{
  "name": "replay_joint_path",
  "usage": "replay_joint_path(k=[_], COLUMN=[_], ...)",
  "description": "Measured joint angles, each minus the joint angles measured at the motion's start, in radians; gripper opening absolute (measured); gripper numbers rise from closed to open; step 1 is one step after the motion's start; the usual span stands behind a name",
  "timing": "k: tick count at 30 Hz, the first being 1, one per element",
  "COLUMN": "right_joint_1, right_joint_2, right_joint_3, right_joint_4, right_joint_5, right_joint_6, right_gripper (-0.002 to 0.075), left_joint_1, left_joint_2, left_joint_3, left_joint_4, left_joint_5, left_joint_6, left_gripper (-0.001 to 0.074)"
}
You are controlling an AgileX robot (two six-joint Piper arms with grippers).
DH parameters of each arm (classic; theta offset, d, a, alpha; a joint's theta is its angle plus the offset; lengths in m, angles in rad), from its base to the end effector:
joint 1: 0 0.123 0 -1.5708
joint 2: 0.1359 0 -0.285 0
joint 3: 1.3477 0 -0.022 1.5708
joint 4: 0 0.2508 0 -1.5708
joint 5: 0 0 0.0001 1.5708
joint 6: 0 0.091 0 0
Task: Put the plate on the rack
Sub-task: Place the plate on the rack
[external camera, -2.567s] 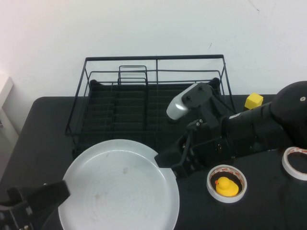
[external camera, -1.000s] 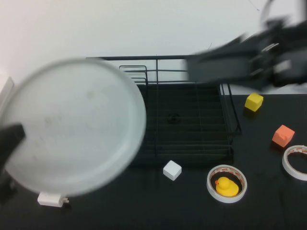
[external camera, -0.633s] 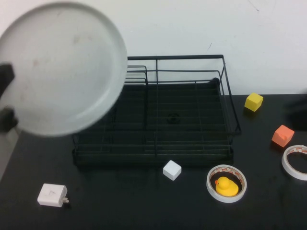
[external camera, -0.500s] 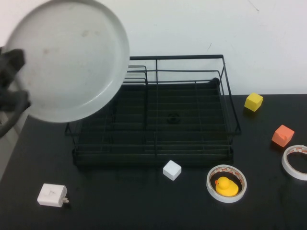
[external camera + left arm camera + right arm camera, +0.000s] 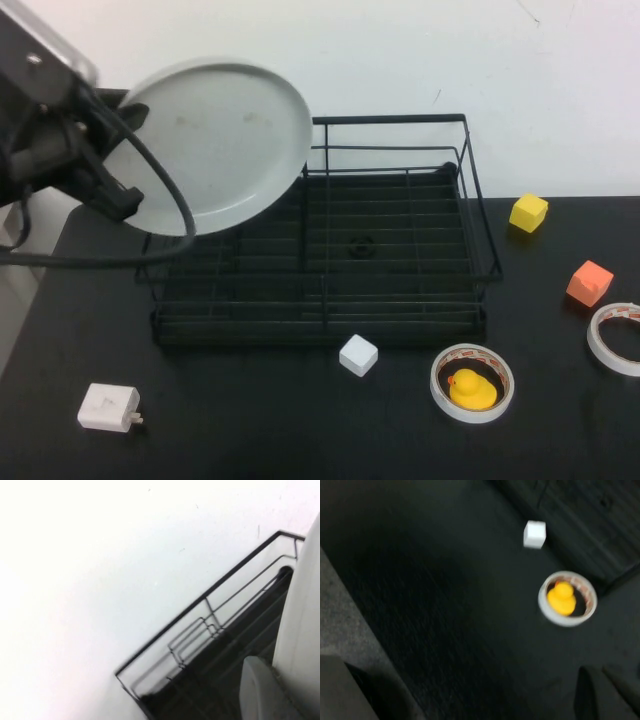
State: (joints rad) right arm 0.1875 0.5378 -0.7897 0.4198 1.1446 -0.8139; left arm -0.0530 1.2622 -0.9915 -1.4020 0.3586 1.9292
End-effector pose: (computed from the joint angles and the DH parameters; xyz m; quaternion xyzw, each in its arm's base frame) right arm 0.0596 0.0457 0.3461 -0.4276 0.8003 0.0855 0.4116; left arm 0.2823 -0.0466 0.3588 0.3296 0.7112 0.0110 0.6209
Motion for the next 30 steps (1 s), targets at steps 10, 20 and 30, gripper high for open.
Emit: replay_joint_path(k=[10,20,30], right_joint_1=[0.0,0.0,0.0], right_joint_2=[-0.281,-0.411,-0.411], right_joint_3=[0.277,0.288,0.288], right_joint_4=[-0.004,-0.024,-0.03], right_joint_5=[-0.056,-0.062,-0.064], right_joint_6=[0.037,0.094,0.1], right_gripper=[-0.0001,-0.0001,-0.0001], left_joint_1=[0.0,-0.029,-0.075], left_joint_2=[0.151,0.236,0.294], left_joint_3=[-0.007,-0.007,-0.007], left_joint_4=[-0.227,-0.267,-0.282], left_joint_5=[0.106,0.121,0.095], left_joint_6=[0.566,0.652,0.734], left_gripper=[0.0064,0.0064,0.0064])
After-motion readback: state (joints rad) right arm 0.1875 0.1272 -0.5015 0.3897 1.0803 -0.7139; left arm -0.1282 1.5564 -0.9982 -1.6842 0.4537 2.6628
